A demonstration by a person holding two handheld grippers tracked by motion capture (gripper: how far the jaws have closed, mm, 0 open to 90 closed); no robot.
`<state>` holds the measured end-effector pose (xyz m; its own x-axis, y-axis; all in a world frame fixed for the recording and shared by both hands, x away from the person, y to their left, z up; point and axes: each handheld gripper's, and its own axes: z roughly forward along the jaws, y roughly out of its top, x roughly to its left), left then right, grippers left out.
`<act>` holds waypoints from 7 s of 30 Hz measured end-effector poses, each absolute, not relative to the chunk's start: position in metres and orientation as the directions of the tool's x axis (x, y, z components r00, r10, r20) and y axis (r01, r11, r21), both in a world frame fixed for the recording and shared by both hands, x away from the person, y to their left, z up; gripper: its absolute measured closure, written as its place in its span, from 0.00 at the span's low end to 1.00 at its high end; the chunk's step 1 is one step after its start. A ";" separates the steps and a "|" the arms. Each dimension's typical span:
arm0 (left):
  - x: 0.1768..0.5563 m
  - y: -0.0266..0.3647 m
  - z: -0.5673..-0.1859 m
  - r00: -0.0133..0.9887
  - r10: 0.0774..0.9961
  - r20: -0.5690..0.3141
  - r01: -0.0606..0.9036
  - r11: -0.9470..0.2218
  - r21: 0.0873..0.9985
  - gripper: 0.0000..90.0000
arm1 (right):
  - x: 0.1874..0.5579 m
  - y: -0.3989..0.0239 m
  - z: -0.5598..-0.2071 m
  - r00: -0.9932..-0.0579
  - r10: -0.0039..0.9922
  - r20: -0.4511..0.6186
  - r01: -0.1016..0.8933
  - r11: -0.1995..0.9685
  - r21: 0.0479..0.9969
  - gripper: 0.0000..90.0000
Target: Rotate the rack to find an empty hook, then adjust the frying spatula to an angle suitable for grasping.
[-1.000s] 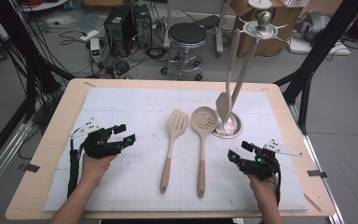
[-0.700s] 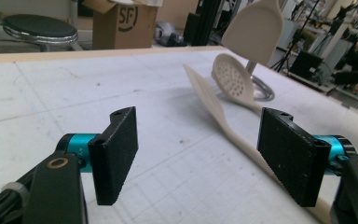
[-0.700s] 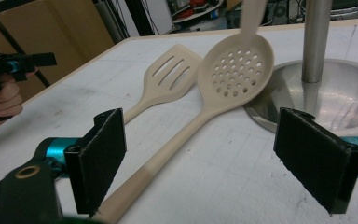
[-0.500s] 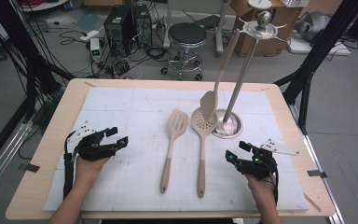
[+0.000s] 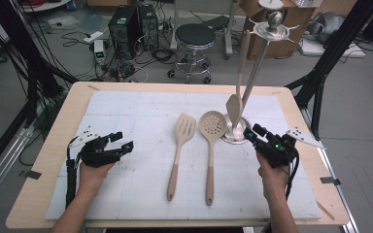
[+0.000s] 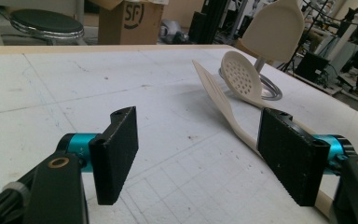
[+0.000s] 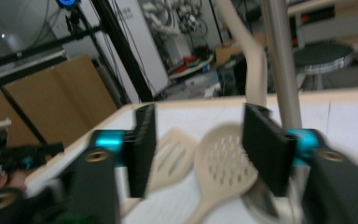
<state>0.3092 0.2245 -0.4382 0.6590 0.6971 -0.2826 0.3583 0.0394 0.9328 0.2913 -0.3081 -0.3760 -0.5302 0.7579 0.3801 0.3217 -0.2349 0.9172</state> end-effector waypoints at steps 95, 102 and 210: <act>0.309 0.231 -0.442 0.637 0.691 -0.342 0.382 0.102 0.918 0.34 | 0.357 -0.261 -0.219 -0.499 0.812 0.302 -0.113 -0.407 0.907 1.00; 0.309 0.231 -0.442 0.636 0.689 -0.347 0.385 0.107 0.917 0.34 | 0.366 -0.257 -0.219 -0.513 0.799 0.315 -0.076 -0.408 0.910 1.00; 0.308 0.231 -0.442 0.631 0.697 -0.341 0.389 0.097 0.916 0.34 | 0.334 -0.120 -0.454 -0.680 0.538 0.498 0.731 0.446 0.516 1.00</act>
